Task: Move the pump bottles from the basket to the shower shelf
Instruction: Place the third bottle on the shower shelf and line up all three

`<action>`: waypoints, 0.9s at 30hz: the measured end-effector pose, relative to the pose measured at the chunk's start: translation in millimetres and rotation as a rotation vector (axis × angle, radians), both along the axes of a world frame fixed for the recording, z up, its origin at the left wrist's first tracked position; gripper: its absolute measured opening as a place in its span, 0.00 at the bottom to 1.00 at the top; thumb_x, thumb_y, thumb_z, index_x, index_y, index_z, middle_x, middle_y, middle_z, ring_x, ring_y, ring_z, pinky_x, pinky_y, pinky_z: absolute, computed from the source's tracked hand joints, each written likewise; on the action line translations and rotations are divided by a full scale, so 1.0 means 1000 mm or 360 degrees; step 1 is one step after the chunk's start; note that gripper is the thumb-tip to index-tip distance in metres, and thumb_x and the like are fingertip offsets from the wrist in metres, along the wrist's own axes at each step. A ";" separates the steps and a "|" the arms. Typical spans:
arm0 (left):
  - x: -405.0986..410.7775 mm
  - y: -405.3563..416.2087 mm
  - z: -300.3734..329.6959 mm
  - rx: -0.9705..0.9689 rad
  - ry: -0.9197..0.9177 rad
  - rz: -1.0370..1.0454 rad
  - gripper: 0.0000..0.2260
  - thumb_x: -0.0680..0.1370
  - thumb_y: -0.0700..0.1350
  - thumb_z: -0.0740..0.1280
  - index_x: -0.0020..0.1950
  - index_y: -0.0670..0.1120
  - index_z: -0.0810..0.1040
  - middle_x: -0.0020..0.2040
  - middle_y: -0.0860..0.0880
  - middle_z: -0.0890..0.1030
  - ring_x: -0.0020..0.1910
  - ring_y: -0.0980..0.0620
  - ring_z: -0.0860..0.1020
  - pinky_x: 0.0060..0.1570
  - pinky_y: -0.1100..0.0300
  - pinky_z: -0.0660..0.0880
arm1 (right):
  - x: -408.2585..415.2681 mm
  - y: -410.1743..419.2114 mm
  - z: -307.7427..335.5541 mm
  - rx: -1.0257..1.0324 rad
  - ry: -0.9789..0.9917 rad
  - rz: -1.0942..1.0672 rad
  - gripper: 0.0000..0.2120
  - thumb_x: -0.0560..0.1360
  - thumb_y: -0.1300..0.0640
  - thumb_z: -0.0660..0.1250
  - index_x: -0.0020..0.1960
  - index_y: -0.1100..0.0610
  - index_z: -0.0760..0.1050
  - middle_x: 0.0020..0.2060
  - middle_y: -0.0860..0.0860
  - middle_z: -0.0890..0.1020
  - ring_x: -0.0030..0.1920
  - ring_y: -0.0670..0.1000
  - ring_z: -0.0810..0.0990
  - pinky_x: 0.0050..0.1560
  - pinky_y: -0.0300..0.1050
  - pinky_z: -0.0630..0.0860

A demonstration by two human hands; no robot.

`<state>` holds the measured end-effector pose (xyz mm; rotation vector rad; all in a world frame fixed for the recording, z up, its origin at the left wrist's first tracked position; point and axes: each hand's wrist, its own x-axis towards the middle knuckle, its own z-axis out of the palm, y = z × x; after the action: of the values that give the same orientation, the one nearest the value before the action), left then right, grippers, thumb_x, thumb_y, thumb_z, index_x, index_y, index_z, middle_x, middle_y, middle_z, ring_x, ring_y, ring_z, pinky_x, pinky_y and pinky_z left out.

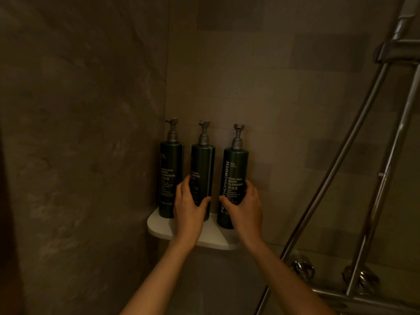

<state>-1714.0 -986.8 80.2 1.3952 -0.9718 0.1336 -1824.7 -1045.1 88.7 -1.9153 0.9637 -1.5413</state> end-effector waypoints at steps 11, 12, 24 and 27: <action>0.001 0.003 0.001 0.0048 -0.0021 -0.0010 0.34 0.71 0.42 0.73 0.73 0.46 0.61 0.69 0.46 0.68 0.68 0.49 0.67 0.67 0.49 0.68 | 0.002 -0.001 -0.001 -0.0008 0.0007 -0.0031 0.34 0.68 0.51 0.75 0.70 0.53 0.65 0.61 0.50 0.74 0.58 0.48 0.75 0.53 0.43 0.73; 0.001 0.004 0.001 0.0056 -0.0022 -0.0012 0.34 0.71 0.42 0.73 0.73 0.46 0.61 0.69 0.46 0.67 0.68 0.49 0.67 0.67 0.48 0.68 | 0.001 -0.001 0.000 -0.0007 0.0013 -0.0036 0.34 0.68 0.51 0.75 0.70 0.53 0.65 0.62 0.50 0.74 0.58 0.48 0.75 0.54 0.45 0.73; 0.005 0.015 -0.007 0.0180 -0.0089 -0.0001 0.31 0.75 0.47 0.68 0.75 0.46 0.58 0.72 0.47 0.63 0.70 0.49 0.65 0.64 0.60 0.62 | -0.010 0.009 -0.004 0.0027 0.0060 -0.0005 0.38 0.70 0.40 0.69 0.74 0.51 0.58 0.68 0.49 0.69 0.65 0.47 0.70 0.61 0.47 0.71; 0.003 0.026 -0.012 0.0240 -0.0235 0.0054 0.25 0.78 0.46 0.64 0.73 0.44 0.62 0.70 0.46 0.66 0.67 0.49 0.68 0.63 0.61 0.63 | -0.023 0.015 -0.013 -0.0010 0.0132 0.0021 0.35 0.73 0.40 0.65 0.74 0.51 0.56 0.69 0.49 0.68 0.61 0.41 0.65 0.59 0.41 0.65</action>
<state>-1710.9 -961.2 67.8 1.5575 -1.0987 0.1943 -1848.0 -1029.6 75.4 -2.0001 0.9798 -1.4692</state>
